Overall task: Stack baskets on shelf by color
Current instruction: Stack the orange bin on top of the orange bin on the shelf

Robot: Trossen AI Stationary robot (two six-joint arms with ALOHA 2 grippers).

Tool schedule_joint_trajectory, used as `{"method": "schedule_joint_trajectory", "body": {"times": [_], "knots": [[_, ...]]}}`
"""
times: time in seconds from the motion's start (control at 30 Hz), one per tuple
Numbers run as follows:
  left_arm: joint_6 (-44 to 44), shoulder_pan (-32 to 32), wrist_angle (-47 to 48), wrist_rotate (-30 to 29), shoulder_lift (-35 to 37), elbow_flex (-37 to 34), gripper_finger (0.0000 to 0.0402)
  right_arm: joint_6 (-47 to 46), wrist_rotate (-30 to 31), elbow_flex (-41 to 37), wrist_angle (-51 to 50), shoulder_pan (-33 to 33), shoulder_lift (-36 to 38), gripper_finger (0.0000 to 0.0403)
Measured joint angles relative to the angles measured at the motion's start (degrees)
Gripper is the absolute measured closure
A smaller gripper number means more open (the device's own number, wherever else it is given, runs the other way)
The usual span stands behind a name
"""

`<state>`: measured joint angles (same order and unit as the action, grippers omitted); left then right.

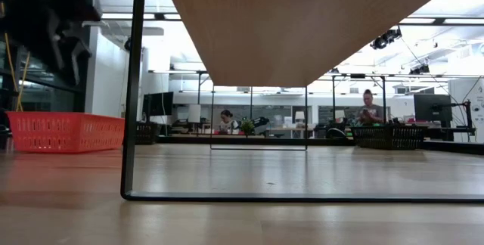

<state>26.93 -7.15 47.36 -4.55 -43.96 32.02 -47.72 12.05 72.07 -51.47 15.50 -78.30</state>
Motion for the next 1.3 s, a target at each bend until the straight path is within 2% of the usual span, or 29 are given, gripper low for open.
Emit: {"method": "schedule_joint_trajectory", "body": {"times": [0.2,0.47,0.73,0.83,0.9,1.07,1.1,1.3], "knots": [[3.7,-2.0,-0.4,0.5,-1.7,-2.9,0.0155,0.2,1.9,0.0,0.0,0.0,0.0,0.0403],[10.2,-2.8,-0.6,-4.3,-7.7,-4.7,0.0156,0.2,3.7,0.0,-0.1,0.0,0.0,0.0403],[10.2,-2.8,-2.4,-5.6,-16.9,-4.7,0.0163,0.2,4.1,0.0,-0.1,0.0,0.0,0.0403],[9.2,-2.8,-3.8,-6.1,-19.9,-4.7,0.0190,0.9,4.4,0.0,-0.1,0.0,0.0,0.0403],[8.9,-2.8,-4.6,-6.2,-21.4,-4.7,0.0227,1.5,4.4,0.0,-0.1,0.0,0.0,0.0403],[7.5,-2.7,-5.1,-3.4,-22.9,-4.3,0.0371,1.7,4.4,0.0,-0.1,0.0,0.0,0.0403],[7.3,-2.8,-5.1,-2.6,-22.7,-3.6,0.0385,1.7,4.4,0.0,-0.1,0.0,0.0,0.0403],[1.3,-4.5,-0.5,-0.4,-19.4,4.8,0.0398,1.7,4.4,0.0,-0.2,0.0,0.0,0.0403]]}}
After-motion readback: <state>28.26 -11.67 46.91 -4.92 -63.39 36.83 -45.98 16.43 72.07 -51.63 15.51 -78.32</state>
